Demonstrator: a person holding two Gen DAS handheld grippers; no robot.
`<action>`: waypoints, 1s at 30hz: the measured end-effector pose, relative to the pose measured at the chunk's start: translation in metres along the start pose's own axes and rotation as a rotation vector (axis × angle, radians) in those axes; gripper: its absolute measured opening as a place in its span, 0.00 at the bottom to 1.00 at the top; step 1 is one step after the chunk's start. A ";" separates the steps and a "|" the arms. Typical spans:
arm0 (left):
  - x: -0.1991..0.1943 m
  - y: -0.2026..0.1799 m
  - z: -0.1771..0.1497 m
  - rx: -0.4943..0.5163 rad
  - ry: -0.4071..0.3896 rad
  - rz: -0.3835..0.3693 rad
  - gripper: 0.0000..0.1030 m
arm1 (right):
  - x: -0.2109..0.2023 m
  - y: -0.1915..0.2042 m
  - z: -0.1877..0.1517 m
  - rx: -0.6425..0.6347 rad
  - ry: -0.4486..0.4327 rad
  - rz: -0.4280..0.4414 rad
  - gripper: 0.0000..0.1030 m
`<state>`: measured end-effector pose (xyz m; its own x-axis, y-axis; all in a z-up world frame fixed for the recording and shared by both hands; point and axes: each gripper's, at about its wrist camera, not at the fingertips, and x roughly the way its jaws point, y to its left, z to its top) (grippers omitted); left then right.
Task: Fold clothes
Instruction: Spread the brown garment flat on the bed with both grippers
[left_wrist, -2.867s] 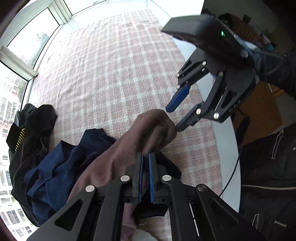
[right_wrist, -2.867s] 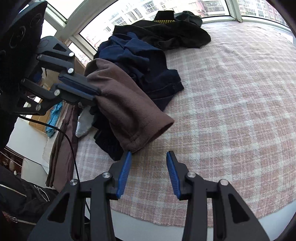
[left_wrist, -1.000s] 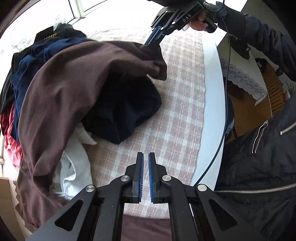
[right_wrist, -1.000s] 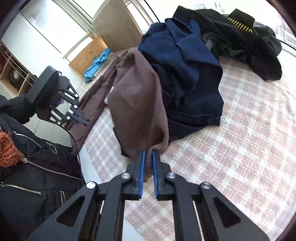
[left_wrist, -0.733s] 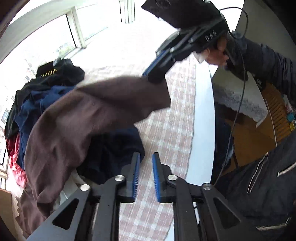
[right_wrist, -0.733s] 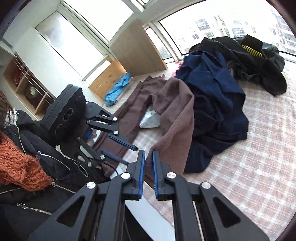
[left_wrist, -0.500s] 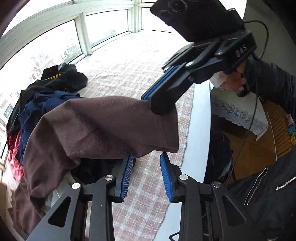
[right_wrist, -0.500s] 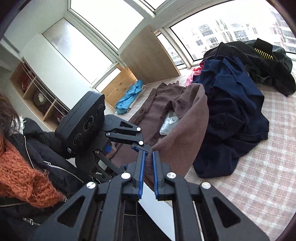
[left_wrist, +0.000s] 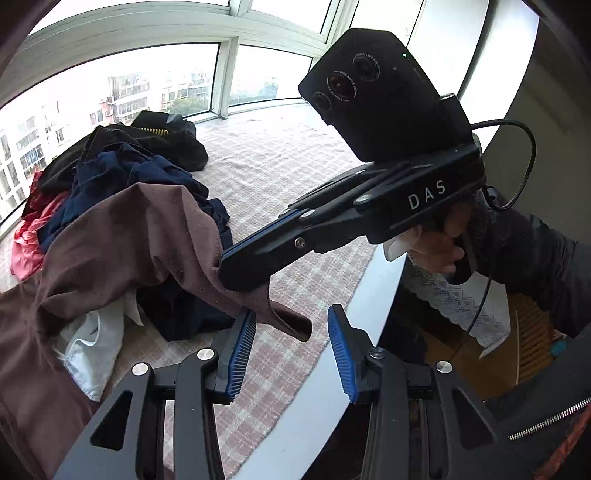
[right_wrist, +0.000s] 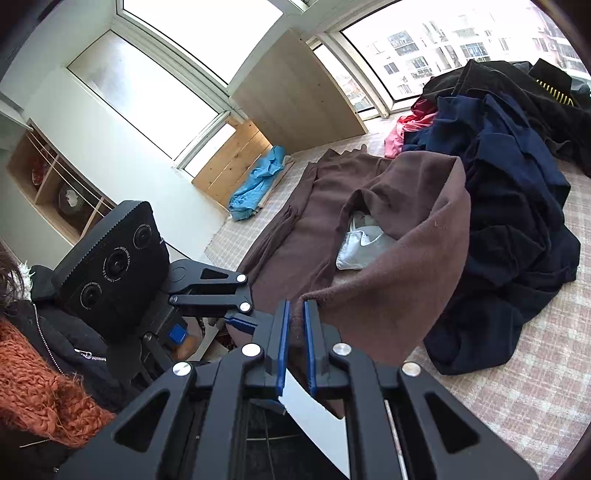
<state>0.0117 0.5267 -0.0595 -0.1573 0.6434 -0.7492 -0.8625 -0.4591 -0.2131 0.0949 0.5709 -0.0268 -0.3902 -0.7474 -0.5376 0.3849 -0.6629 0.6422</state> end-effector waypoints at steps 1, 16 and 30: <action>-0.001 0.002 -0.001 -0.003 0.002 0.011 0.38 | 0.003 0.003 0.000 -0.001 0.006 -0.005 0.08; -0.038 0.028 -0.038 -0.020 -0.023 0.007 0.06 | 0.021 0.027 0.020 0.001 0.179 -0.028 0.29; -0.098 0.052 -0.084 -0.248 -0.158 0.148 0.06 | 0.184 -0.069 0.225 -0.179 0.427 -0.469 0.43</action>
<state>0.0225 0.3884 -0.0495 -0.3620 0.6367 -0.6808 -0.6842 -0.6775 -0.2699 -0.1920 0.4895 -0.0470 -0.1983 -0.3049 -0.9315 0.4026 -0.8918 0.2062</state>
